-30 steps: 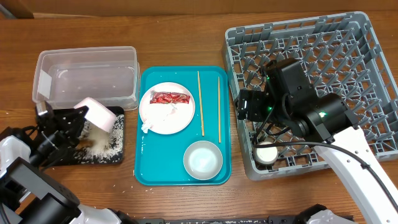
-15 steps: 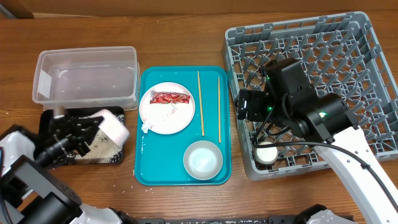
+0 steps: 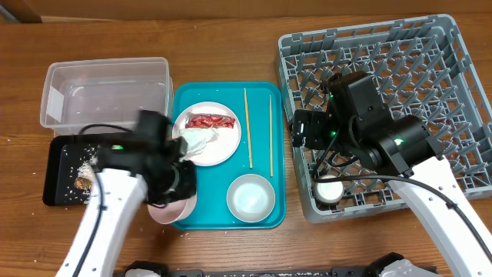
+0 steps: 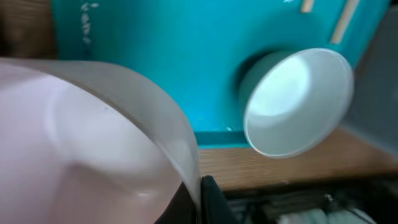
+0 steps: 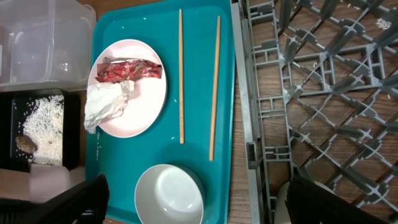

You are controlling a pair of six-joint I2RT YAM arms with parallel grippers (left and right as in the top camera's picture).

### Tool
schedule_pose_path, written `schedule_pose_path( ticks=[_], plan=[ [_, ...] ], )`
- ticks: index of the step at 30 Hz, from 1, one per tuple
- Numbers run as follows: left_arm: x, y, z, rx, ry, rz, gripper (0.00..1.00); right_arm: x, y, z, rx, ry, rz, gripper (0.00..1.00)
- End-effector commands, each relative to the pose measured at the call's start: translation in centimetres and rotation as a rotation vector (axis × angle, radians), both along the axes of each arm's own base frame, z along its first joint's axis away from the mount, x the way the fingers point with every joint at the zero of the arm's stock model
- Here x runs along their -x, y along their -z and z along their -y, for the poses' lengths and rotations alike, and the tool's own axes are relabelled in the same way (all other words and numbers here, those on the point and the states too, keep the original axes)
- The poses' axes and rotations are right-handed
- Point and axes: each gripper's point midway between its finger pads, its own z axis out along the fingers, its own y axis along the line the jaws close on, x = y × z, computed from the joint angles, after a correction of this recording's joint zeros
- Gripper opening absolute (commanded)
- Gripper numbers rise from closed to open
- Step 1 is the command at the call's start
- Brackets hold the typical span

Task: Sort waste into correct bins and load items into the dishwasher
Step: 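Tip the pink bowl's scraps onto the black tray, return bowl, then grasp the tissue from the white plate and drop it in the clear bin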

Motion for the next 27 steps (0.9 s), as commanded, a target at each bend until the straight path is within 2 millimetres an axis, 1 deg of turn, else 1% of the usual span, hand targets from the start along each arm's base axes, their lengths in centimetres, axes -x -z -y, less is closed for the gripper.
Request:
schedule_pose_path(
  ticks=[1,3,4,6,8,9,10,11,12,13,14,15,17,18,19,20,21,22,23,25,27],
  plan=[
    [-0.5,3.1,-0.1,-0.235,-0.088,0.027,0.05,-0.1,-0.9,-0.2,-0.012,-0.009,0.026,0.94],
    [-0.7,4.6,0.7,-0.265,-0.081,0.025,0.04,-0.1,-0.9,-0.2,-0.012,-0.009,0.026,0.94],
    [-1.3,5.4,1.4,-0.261,-0.067,0.028,0.04,-0.1,-0.9,-0.2,-0.013,-0.01,0.029,0.94],
    [-2.1,6.2,3.4,-0.177,-0.058,0.021,0.09,-0.3,-1.1,-0.3,-0.016,-0.01,0.036,0.94],
    [-2.1,6.3,4.4,-0.124,-0.054,0.006,0.16,-0.4,-1.1,-0.3,-0.018,-0.01,0.039,0.94],
    [-2.4,5.9,4.8,-0.106,-0.052,0.01,0.43,-0.4,-1.1,-0.3,-0.018,-0.009,0.039,0.95],
    [-2.9,5.5,4.9,-0.102,-0.036,0.03,0.59,-0.4,-1.1,-0.3,-0.018,-0.009,0.04,0.95],
    [-3.6,4.9,4.9,-0.107,-0.025,0.059,0.65,-0.4,-1.1,-0.3,-0.018,-0.009,0.04,0.95],
    [-5.3,3.5,4.5,-0.136,-0.029,0.123,0.7,-0.4,-1.2,-0.4,-0.02,-0.009,0.043,0.95],
    [-6.5,2.6,4.0,-0.164,-0.04,0.168,0.73,-0.5,-1.2,-0.4,-0.02,-0.009,0.045,0.95],
    [-8.3,1.3,3.1,-0.219,-0.051,0.249,0.77,-0.5,-1.2,-0.4,-0.021,-0.009,0.047,0.95],
    [-10.8,-0.1,2.0,-0.298,-0.044,0.369,0.78,-0.6,-1.3,-0.4,-0.023,-0.009,0.05,0.95],
    [-12.9,-0.9,0.9,-0.37,-0.031,0.462,0.77,-0.6,-1.3,-0.4,-0.023,-0.009,0.05,0.95],
    [-14.3,-0.6,0.4,-0.412,-0.01,0.497,0.77,-0.5,-1.2,-0.4,-0.022,-0.009,0.048,0.95],
    [-14.9,-0.1,0.4,-0.421,0.014,0.498,0.77,-0.5,-1.2,-0.4,-0.021,-0.01,0.045,0.95],
    [-15.5,1.0,0.2,-0.433,0.028,0.482,0.77,-0.4,-1.2,-0.4,-0.021,-0.01,0.043,0.95],
    [-15.7,1.9,0.1,-0.445,0.039,0.464,0.79,-0.4,-1.2,-0.4,-0.02,-0.01,0.042,0.95],
    [-16.0,3.1,0.0,-0.457,0.056,0.442,0.83,-0.3,-1.1,-0.4,-0.019,-0.01,0.039,0.95],
    [-16.1,4.6,-0.2,-0.471,0.067,0.406,0.88,-0.3,-1.1,-0.3,-0.017,-0.011,0.035,0.95],
    [-16.1,6.9,-0.6,-0.492,0.074,0.347,0.89,-0.2,-1.0,-0.3,-0.015,-0.01,0.031,0.95],
    [-16.1,8.9,-0.9,-0.504,0.078,0.302,0.87,-0.1,-0.9,-0.3,-0.013,-0.01,0.028,0.95]
  ],
)
